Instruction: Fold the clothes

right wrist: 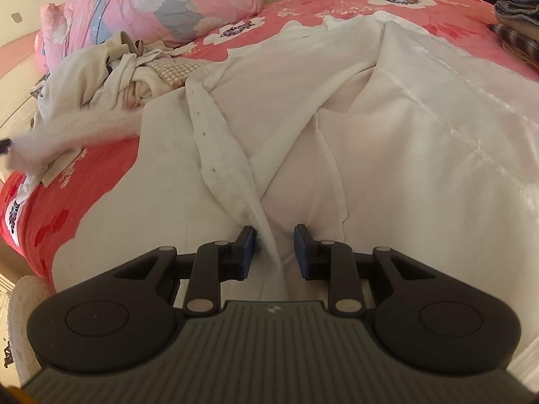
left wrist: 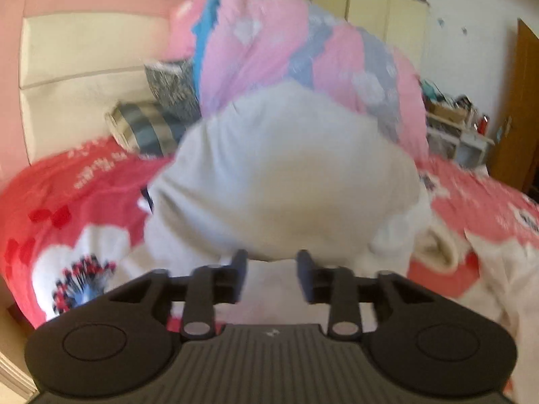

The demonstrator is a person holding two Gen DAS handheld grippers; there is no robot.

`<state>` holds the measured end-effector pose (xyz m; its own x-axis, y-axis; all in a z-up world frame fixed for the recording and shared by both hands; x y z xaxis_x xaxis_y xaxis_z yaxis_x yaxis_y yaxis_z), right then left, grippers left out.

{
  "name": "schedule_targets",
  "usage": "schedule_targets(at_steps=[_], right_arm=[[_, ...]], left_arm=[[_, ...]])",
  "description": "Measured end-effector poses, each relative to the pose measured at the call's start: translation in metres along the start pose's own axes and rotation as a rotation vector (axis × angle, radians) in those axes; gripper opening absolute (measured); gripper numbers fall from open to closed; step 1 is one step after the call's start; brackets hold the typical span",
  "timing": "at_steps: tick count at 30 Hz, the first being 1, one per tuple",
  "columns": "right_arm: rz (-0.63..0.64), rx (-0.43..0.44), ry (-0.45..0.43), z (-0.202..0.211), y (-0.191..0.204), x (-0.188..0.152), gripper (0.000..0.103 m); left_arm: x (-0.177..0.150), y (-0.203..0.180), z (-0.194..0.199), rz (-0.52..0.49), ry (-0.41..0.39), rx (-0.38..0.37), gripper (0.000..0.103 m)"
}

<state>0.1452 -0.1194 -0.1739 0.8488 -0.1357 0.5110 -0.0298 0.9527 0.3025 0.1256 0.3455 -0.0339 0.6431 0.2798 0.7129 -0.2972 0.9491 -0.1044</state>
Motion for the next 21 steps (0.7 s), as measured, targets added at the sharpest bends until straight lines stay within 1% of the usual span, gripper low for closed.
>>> schedule_targets(at_steps=[1,4,5,6,7,8,9,11,14,16,18,20,21], right_arm=[[0.006,0.000,-0.002,0.000,0.001,0.000,0.025],[0.042,-0.018,-0.013,0.002,0.005,-0.001,0.026],[0.071,-0.041,-0.022,0.004,0.008,-0.001,0.026],[0.100,-0.063,-0.031,0.006,0.012,-0.001,0.026],[0.134,-0.093,-0.046,0.009,0.016,-0.001,0.026],[0.173,-0.116,-0.056,0.011,0.021,-0.002,0.026],[0.199,-0.119,-0.058,0.013,0.025,-0.003,0.026],[0.224,-0.105,-0.054,0.014,0.029,-0.004,0.026],[0.257,-0.133,-0.062,0.017,0.035,-0.006,0.026],[0.289,-0.146,-0.093,0.025,0.041,-0.008,0.026],[0.337,-0.151,-0.116,0.036,0.046,-0.015,0.026],[0.418,-0.171,-0.120,0.043,0.053,-0.026,0.026],[0.466,-0.187,-0.114,0.044,0.057,-0.034,0.026]], left_arm=[[-0.008,0.003,0.002,0.003,0.002,0.007,0.046],[-0.028,0.001,0.024,-0.007,-0.039,0.044,0.052],[-0.033,-0.002,0.034,-0.013,-0.059,0.058,0.059],[-0.036,-0.006,0.042,-0.020,-0.079,0.065,0.062],[-0.042,-0.015,0.055,-0.042,-0.094,0.049,0.063],[-0.049,-0.024,0.063,-0.067,-0.085,0.009,0.063],[-0.055,-0.033,0.070,-0.093,-0.076,-0.031,0.064],[-0.077,-0.055,0.077,-0.137,-0.009,-0.157,0.064],[-0.123,-0.106,0.075,-0.235,0.162,-0.363,0.064],[-0.155,-0.141,0.069,-0.298,0.259,-0.471,0.064],[-0.181,-0.171,0.064,-0.355,0.324,-0.518,0.062],[-0.201,-0.195,0.059,-0.396,0.345,-0.542,0.061],[-0.207,-0.202,0.057,-0.415,0.346,-0.530,0.060]])
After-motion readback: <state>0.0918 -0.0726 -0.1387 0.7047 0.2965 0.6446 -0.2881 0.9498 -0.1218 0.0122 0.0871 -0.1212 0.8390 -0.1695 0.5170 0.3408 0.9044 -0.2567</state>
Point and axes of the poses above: each gripper's, at about its wrist camera, not at the fingertips, and z roughly against the way its jaws point, y to its left, x to its top, the point moved 4 cm from there along -z, roughly the way its jaws point, and after that the axes turned 13 degrees about y, right-handed, at the moved point
